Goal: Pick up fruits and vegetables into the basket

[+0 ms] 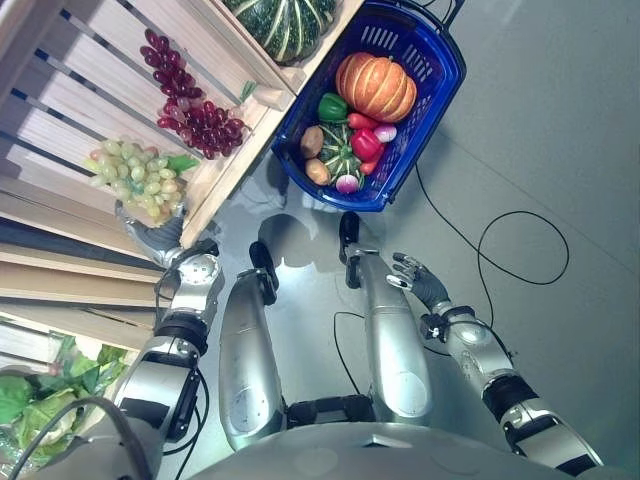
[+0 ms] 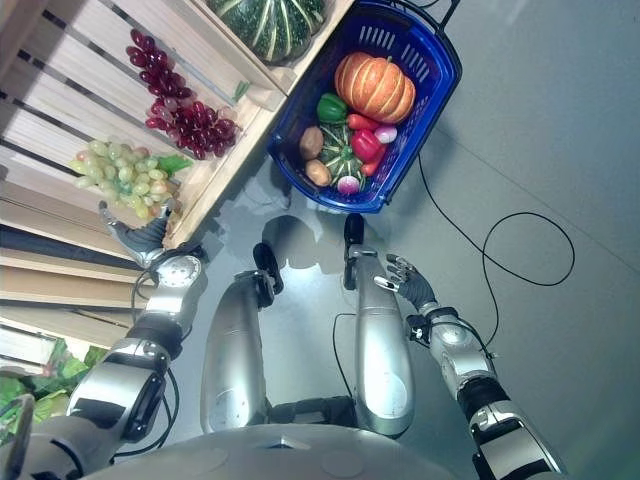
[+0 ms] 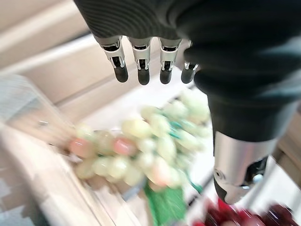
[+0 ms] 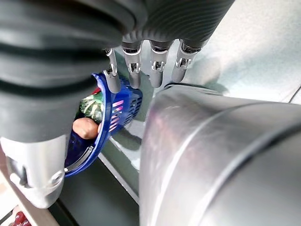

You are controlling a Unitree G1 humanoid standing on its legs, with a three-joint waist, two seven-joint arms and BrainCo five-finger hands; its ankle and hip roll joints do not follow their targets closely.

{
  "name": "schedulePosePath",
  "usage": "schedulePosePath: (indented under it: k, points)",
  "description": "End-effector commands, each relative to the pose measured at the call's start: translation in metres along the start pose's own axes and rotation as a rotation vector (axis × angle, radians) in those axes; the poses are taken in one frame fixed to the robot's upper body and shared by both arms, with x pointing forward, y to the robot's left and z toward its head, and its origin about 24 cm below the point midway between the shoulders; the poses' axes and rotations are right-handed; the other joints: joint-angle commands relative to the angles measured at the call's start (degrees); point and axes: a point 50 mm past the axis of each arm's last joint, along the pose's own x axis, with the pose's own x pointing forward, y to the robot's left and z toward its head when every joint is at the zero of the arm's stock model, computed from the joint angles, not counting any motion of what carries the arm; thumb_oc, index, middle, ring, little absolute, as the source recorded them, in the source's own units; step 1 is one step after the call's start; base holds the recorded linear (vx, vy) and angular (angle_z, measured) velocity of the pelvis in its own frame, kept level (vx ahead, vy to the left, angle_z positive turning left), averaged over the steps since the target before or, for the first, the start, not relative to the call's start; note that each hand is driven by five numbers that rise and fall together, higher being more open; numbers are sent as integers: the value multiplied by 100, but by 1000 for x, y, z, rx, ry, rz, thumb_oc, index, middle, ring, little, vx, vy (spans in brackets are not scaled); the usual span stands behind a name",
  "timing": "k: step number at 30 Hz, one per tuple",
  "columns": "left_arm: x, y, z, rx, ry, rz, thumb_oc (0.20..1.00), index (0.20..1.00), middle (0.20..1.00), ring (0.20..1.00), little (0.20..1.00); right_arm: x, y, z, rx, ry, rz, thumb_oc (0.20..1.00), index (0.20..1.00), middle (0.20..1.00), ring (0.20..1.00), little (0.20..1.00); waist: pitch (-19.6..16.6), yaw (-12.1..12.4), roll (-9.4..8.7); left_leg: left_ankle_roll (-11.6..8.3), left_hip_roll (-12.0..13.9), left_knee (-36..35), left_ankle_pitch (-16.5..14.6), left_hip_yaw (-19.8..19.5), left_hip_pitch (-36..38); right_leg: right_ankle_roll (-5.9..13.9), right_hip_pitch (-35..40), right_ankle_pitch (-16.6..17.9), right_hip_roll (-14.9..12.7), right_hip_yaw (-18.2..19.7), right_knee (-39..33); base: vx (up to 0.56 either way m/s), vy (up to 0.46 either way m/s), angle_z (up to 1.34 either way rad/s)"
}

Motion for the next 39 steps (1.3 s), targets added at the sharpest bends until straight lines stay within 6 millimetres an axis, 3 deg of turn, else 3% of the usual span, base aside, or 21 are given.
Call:
schedulePosePath:
  k: [1, 14, 24, 30, 39]
  points:
    - [18, 12, 11, -19, -16, 134, 1000, 1000, 1000, 1000, 1000, -7, 4, 5, 11, -34, 28, 1000, 1000, 1000, 1000, 1000, -145, -24, 2, 193, -207, -587, 373, -93, -280, 307, -180, -901, 111, -20, 800, 0, 15, -4]
    - [46, 11, 62, -190, -97, 166, 1000, 1000, 1000, 1000, 1000, -8, 1, 22, -28, -56, 30, 1000, 1000, 1000, 1000, 1000, -145, -79, -1, 232, -221, -150, 231, -160, -940, 176, -768, -868, 92, 34, 1017, 12, 22, 0]
    - [51, -1, 96, -200, -202, 100, 1000, 1000, 1000, 1000, 1000, -9, 2, 24, -28, -65, 37, 1000, 1000, 1000, 1000, 1000, -145, -136, -37, 247, -232, -90, 123, -108, -1004, 146, -821, -887, 109, 41, 960, 16, 14, -1]
    - [56, -4, 87, -121, -136, 71, 1000, 1000, 1000, 1000, 1000, -10, 4, 24, -39, -67, 46, 1000, 1000, 1000, 1000, 1000, -145, -213, -53, 245, -226, -65, 74, -60, -993, 146, -815, -893, 155, 74, 912, 22, 14, -4]
    - [69, 12, 45, -16, 141, 107, 1000, 1000, 1000, 1000, 1000, -9, 1, 22, -31, -58, 48, 1000, 1000, 1000, 1000, 1000, -145, -309, -103, 234, -176, 55, 11, -24, -1109, 137, -914, -888, 206, 131, 913, 17, 9, -2]
